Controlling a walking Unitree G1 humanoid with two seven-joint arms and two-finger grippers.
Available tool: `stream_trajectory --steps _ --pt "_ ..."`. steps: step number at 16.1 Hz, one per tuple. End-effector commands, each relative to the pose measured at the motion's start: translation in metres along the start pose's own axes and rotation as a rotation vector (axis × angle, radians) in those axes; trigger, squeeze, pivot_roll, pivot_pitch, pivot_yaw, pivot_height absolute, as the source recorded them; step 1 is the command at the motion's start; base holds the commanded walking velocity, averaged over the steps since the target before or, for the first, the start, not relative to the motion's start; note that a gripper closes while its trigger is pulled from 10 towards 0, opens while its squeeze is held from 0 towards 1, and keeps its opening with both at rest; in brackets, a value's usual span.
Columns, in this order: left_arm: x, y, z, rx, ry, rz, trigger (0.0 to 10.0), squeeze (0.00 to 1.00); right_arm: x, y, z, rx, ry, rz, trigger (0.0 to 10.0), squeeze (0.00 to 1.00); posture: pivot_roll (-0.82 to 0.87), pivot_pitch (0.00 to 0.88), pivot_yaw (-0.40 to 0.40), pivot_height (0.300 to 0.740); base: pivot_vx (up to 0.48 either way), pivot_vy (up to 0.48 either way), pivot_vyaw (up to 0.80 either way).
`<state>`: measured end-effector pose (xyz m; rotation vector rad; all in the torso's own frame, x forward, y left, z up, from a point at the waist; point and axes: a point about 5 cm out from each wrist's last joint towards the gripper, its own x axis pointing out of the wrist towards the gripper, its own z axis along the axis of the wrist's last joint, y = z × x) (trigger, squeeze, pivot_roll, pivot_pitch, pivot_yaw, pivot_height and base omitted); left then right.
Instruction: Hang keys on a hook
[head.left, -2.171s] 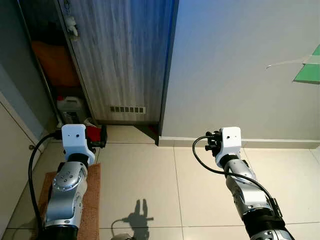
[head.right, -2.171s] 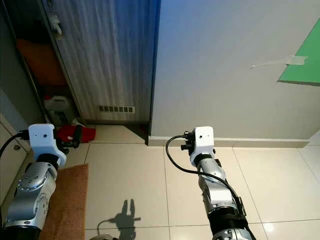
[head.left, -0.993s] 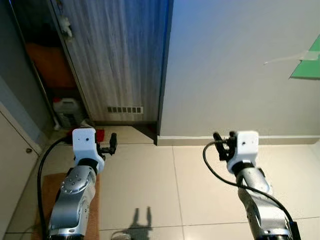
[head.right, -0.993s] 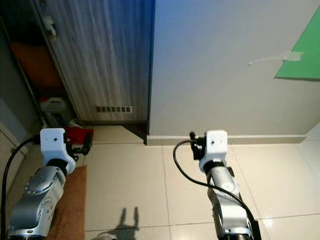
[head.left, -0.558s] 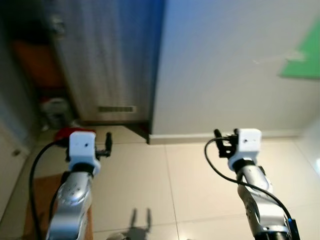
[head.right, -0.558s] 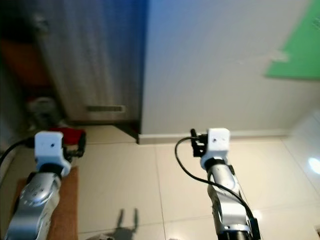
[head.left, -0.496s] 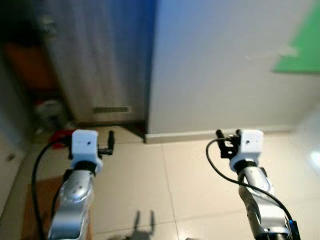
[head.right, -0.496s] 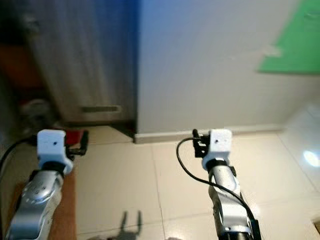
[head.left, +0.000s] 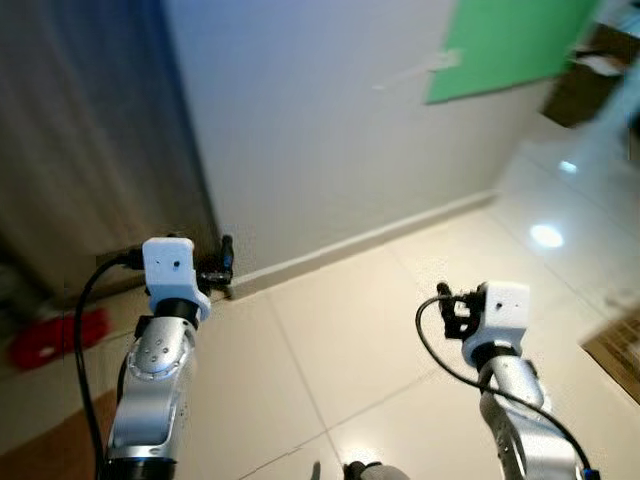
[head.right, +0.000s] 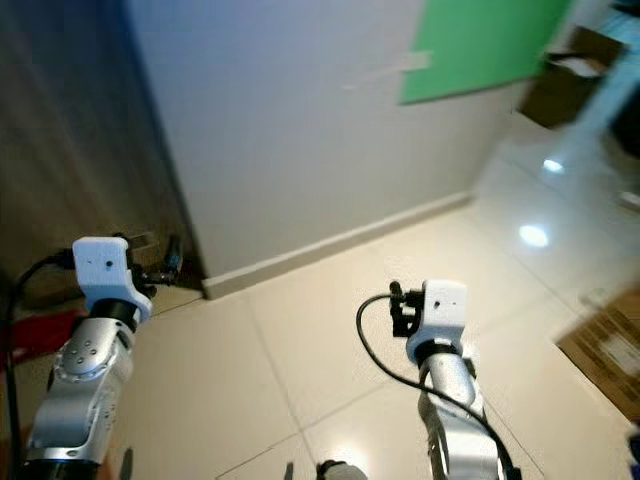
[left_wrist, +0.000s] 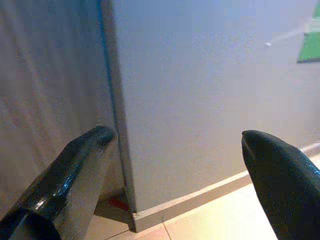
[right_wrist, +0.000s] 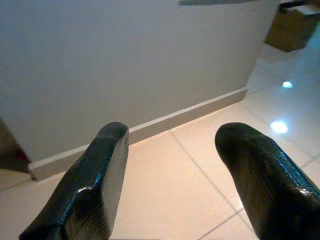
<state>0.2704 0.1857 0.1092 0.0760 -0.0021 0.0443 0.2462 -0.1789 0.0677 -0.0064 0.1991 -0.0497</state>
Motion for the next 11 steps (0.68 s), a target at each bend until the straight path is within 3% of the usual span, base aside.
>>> stream_trajectory --steps 1,3,5,7,11 --pt "-0.005 -0.007 0.004 -0.017 -0.019 -0.076 10.0 0.0 0.001 -0.005 0.003 -0.002 -0.001 -0.011 10.0 0.0 -0.04 0.002 0.005 0.74 0.0 0.0 -0.79" --pt "-0.011 -0.023 0.009 -0.161 -0.038 -0.193 10.0 0.0 0.001 -0.017 0.001 -0.028 0.012 -0.072 10.0 0.0 -0.03 0.0 -0.008 0.74 0.0 0.0 -0.79" --pt "-0.01 -0.024 0.013 -0.122 -0.065 -0.193 10.0 0.0 0.001 -0.02 0.005 -0.029 0.008 -0.108 10.0 0.0 -0.05 0.0 0.013 0.74 0.0 0.0 -0.79" --pt "-0.008 -0.022 0.015 -0.053 -0.112 -0.203 10.0 0.0 0.0 -0.009 0.007 -0.051 -0.002 -0.071 10.0 0.0 -0.03 0.0 0.008 0.74 0.0 0.0 -0.78" --pt "-0.009 -0.024 0.015 0.004 -0.109 -0.28 10.0 0.0 0.002 -0.005 0.015 -0.125 -0.067 -0.07 10.0 0.0 -0.05 0.0 0.007 0.74 0.07 0.0 -0.78"
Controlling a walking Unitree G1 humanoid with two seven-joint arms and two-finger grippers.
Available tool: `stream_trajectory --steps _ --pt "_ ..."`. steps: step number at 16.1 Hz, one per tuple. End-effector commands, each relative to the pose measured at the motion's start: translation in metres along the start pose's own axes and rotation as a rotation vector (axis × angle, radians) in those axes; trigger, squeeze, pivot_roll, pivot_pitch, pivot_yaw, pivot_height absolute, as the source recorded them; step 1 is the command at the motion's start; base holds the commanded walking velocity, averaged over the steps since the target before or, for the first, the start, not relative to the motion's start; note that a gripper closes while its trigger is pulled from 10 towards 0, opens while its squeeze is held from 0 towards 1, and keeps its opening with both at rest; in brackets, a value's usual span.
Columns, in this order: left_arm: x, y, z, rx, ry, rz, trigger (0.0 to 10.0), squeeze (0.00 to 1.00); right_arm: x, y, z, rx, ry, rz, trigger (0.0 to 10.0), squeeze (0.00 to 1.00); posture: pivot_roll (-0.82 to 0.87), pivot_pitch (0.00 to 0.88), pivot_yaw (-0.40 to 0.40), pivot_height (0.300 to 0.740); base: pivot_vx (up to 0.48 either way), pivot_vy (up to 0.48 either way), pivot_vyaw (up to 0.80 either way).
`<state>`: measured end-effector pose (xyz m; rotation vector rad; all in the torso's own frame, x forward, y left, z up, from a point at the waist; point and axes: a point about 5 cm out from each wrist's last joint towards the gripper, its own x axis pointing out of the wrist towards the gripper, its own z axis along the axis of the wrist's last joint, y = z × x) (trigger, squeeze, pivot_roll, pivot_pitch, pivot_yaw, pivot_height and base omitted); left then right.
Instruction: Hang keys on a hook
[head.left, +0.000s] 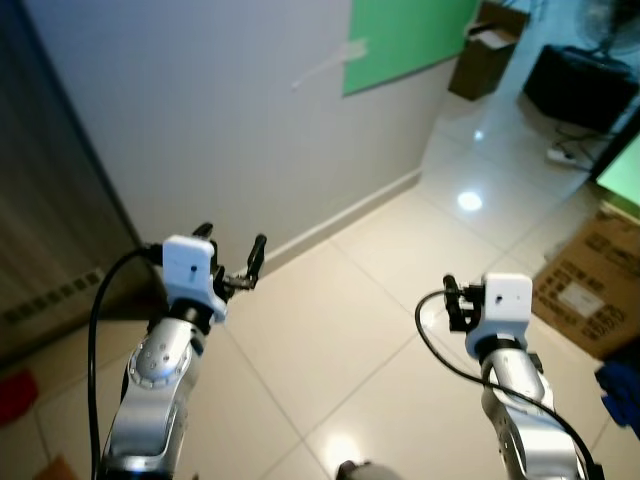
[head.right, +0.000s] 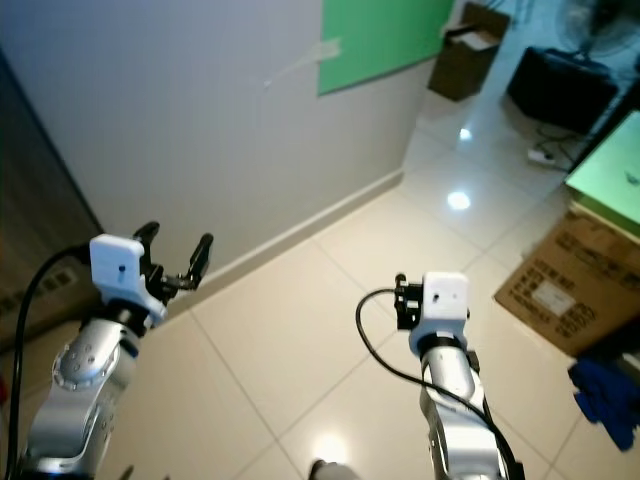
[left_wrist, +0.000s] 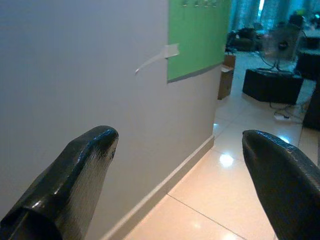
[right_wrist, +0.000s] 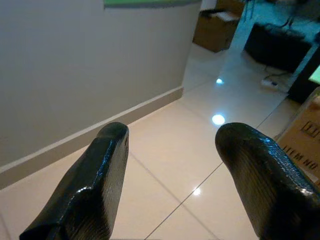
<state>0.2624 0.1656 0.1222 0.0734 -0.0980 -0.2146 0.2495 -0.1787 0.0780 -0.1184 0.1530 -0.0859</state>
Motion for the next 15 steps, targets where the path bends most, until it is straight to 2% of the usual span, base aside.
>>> stream_trajectory --steps 1,3,6,8,15 --pt "0.002 -0.009 -0.001 0.033 -0.002 -0.05 10.0 0.0 0.001 -0.007 0.006 -0.029 -0.036 -0.023 10.0 0.0 -0.06 0.0 0.008 0.74 0.292 0.0 0.0" --pt "0.005 -0.017 -0.001 0.059 -0.002 -0.09 10.0 0.0 0.001 -0.008 0.012 -0.071 -0.057 -0.005 10.0 0.0 -0.08 0.0 0.019 0.74 0.326 0.0 0.0" --pt "0.019 -0.02 0.002 0.059 -0.013 -0.085 10.0 0.0 0.003 -0.011 0.018 -0.033 -0.084 -0.005 10.0 0.0 -0.1 0.001 0.021 0.74 0.364 0.0 0.0" --pt "0.021 -0.019 0.003 0.055 -0.024 -0.069 10.0 0.0 0.003 -0.012 0.021 -0.009 -0.098 -0.012 10.0 0.0 -0.1 0.001 0.021 0.74 0.377 0.0 0.0" --pt "0.024 -0.019 0.001 0.052 -0.027 -0.056 10.0 0.0 0.001 -0.015 0.018 -0.005 -0.091 -0.022 10.0 0.0 -0.1 0.01 0.02 0.74 0.376 0.0 -0.76"
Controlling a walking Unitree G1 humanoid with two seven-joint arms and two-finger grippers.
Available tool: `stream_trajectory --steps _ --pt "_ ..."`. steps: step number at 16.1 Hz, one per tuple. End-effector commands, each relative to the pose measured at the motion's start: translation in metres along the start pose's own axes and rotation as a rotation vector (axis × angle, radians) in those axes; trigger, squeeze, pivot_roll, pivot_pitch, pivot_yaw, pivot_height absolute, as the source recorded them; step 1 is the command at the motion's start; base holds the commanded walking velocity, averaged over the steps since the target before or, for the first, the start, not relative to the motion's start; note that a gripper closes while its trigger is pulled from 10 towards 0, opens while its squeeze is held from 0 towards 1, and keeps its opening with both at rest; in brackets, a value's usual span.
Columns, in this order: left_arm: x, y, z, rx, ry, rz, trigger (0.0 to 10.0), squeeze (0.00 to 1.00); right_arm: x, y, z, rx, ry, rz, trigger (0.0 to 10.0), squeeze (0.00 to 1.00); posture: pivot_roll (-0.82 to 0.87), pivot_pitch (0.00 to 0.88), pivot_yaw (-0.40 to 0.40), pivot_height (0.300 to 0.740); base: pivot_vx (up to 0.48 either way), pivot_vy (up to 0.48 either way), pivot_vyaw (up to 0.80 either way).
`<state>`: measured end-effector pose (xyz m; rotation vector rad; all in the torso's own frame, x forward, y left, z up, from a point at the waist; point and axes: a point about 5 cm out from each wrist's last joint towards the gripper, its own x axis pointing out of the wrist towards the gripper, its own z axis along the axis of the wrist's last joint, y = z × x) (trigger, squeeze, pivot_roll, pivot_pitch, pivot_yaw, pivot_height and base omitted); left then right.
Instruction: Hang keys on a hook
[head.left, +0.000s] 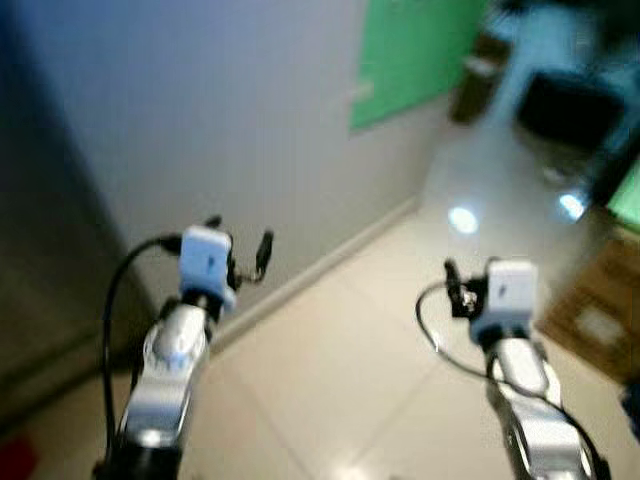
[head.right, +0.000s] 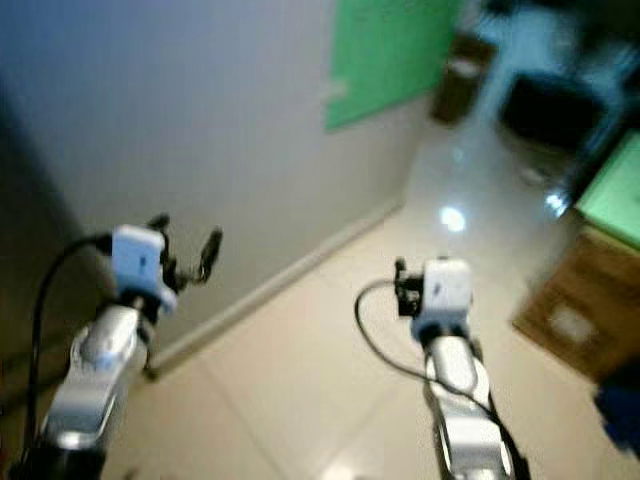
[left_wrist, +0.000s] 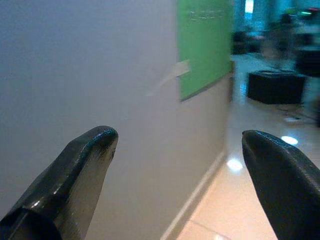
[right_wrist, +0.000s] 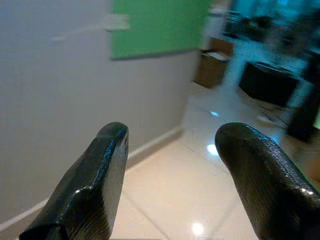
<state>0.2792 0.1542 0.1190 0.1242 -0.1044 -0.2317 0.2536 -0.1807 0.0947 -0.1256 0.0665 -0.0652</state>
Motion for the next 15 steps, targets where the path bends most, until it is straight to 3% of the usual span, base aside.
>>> stream_trajectory --steps 1,5,13,15 --pt "0.0047 -0.0115 0.005 -0.001 -0.026 -0.039 10.0 0.0 -0.0011 -0.0124 0.0002 -0.003 -0.002 -0.04 10.0 0.0 -0.1 0.012 0.021 0.74 0.371 0.0 -0.8" --pt "0.0045 -0.011 0.0032 -0.003 -0.027 -0.048 10.0 0.0 -0.0026 -0.019 -0.0011 0.0 -0.002 -0.078 10.0 0.0 -0.11 0.003 0.03 0.74 0.374 0.0 -0.8" --pt "0.0082 -0.0102 0.0019 0.006 -0.025 -0.052 10.0 0.0 -0.0016 -0.017 -0.0007 0.003 -0.01 -0.074 10.0 0.0 -0.1 0.005 0.032 0.74 0.378 0.0 -0.8" --pt "0.0062 -0.0085 -0.0042 -0.008 -0.003 -0.034 10.0 0.0 -0.0015 -0.0154 -0.0007 -0.033 -0.018 -0.048 10.0 0.0 -0.1 0.004 0.028 0.74 0.379 0.0 0.0"
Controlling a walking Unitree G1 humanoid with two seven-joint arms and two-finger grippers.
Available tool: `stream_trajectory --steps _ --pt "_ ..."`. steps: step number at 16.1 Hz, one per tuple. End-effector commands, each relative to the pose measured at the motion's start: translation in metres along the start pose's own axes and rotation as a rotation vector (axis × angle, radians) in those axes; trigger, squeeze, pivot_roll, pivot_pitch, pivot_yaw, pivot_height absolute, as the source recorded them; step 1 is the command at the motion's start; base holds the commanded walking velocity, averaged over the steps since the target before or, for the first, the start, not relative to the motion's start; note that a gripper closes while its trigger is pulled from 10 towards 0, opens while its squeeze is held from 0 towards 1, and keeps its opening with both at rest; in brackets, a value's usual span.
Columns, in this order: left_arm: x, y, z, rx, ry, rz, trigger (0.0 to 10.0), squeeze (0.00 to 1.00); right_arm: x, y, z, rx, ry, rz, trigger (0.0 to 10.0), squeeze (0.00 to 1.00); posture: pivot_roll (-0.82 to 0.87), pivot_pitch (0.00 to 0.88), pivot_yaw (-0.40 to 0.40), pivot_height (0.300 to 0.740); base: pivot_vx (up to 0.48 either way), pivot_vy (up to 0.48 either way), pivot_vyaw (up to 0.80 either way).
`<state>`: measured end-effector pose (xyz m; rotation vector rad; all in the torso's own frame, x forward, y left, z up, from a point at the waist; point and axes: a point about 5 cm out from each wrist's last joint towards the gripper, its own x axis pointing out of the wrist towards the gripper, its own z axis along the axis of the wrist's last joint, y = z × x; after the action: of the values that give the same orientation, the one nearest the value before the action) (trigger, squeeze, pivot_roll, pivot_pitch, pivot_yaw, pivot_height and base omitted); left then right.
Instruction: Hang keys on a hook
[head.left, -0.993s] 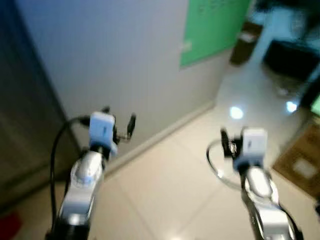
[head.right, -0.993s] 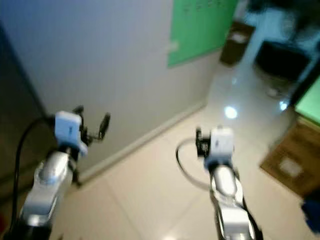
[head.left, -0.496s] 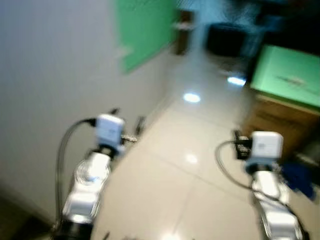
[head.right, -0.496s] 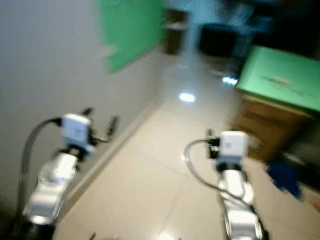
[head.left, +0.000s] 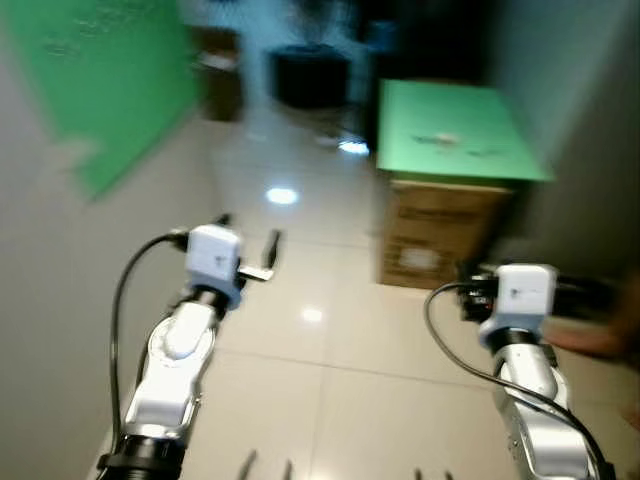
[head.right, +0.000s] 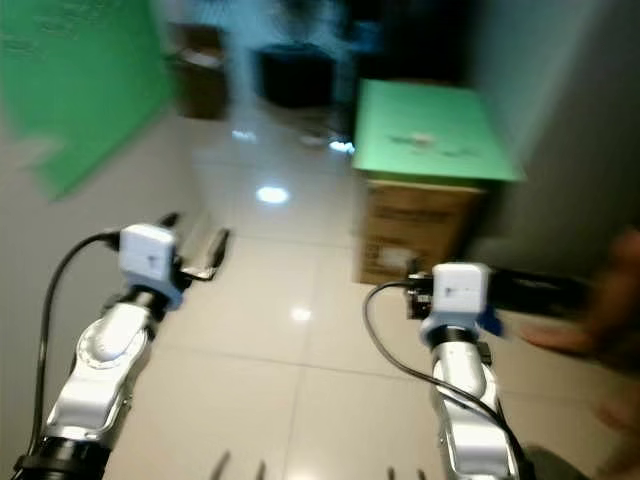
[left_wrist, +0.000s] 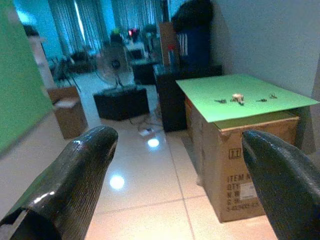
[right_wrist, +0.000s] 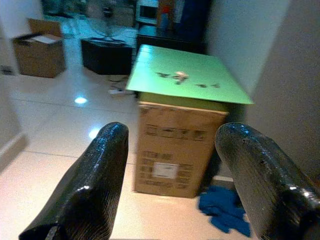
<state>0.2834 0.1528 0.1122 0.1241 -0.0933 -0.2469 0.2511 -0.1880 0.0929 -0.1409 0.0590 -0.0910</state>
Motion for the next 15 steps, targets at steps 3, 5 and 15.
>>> stream_trajectory --steps 3,5,15 --pt "-0.004 -0.004 -0.014 0.008 0.046 -0.003 10.0 0.0 0.006 -0.006 0.005 -0.059 -0.034 -0.031 10.0 0.0 -0.09 0.004 0.02 0.74 0.382 0.0 0.0" --pt "-0.003 0.0 -0.017 -0.003 0.057 0.042 10.0 0.0 0.01 -0.004 0.007 -0.075 -0.047 -0.029 10.0 0.0 -0.09 0.003 0.013 0.74 0.382 0.0 0.0" --pt "0.001 0.005 -0.013 0.029 0.027 0.098 10.0 0.0 0.016 0.005 0.002 -0.13 -0.049 0.026 10.0 0.0 -0.09 0.018 -0.007 0.74 0.386 0.0 -0.14"
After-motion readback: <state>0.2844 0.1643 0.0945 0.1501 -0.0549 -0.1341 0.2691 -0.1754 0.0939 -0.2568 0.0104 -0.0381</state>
